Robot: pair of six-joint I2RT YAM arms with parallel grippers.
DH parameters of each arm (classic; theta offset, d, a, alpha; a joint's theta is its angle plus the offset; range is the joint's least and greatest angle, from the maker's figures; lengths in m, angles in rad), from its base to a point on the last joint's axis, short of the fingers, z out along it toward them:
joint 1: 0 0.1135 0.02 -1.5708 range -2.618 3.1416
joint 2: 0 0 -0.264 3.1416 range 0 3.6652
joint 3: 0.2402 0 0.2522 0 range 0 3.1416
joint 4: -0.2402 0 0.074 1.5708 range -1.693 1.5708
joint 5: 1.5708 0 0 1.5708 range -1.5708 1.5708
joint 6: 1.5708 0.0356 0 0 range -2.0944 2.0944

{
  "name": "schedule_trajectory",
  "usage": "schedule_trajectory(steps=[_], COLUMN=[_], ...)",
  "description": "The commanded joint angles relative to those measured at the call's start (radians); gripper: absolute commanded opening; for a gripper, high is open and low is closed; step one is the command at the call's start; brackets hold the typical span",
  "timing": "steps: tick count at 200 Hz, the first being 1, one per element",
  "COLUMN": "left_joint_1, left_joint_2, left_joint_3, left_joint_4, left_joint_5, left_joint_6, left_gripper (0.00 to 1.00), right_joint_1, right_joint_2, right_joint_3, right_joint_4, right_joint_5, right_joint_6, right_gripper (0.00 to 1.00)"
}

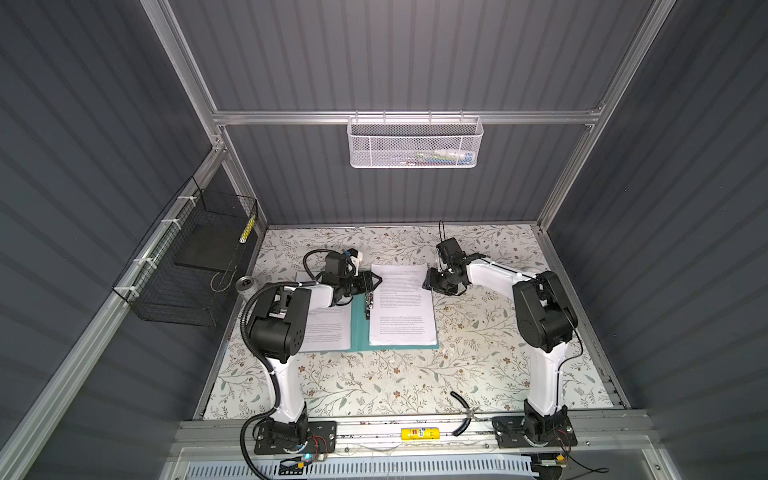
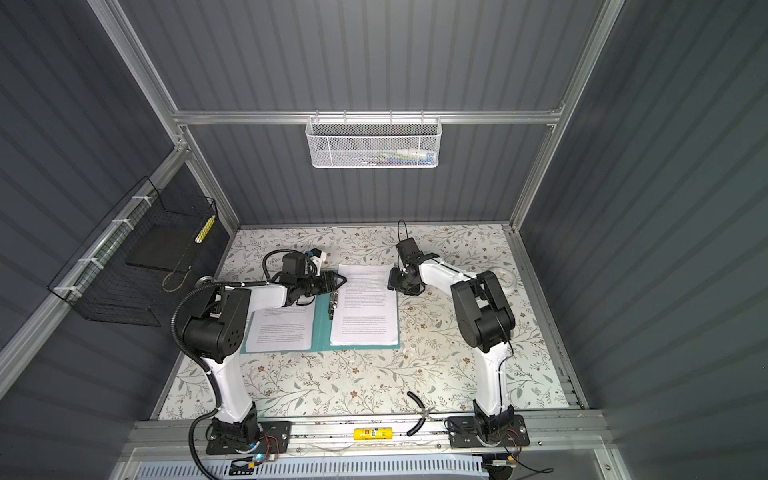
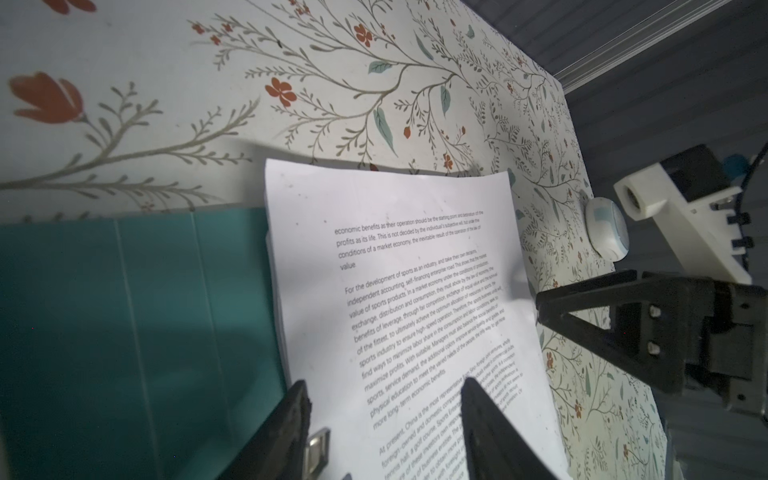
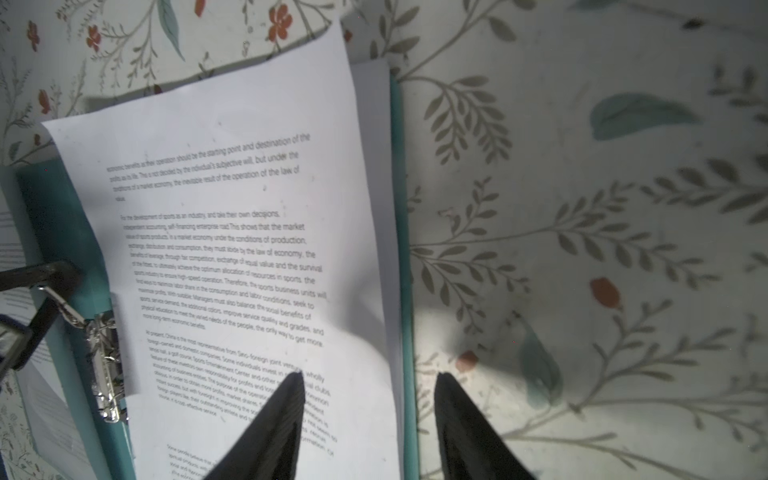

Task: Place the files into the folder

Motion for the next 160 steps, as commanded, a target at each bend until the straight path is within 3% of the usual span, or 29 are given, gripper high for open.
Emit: schedule_trajectory(steps=[1,160], left_joint_1=[0.008,0.008], left_joint_2=[-0.027,-0.031], left_joint_3=[-0.014,-0.021], left_joint_4=[0.017,0.023], left_joint_5=[0.022,0.03], left_joint_6=[-0.012,-0.021], left_gripper=[0.59,0.58], right_joint_1=[0.007,0.035], right_joint_2=[0.024,0.04], right_joint_3=[0.024,0.05], right_joint_4=[-0.002,-0.006], right_joint_5=[-0.018,-0.033], right_joint_6=[-0.002,0.005], right_gripper=[0.53,0.53])
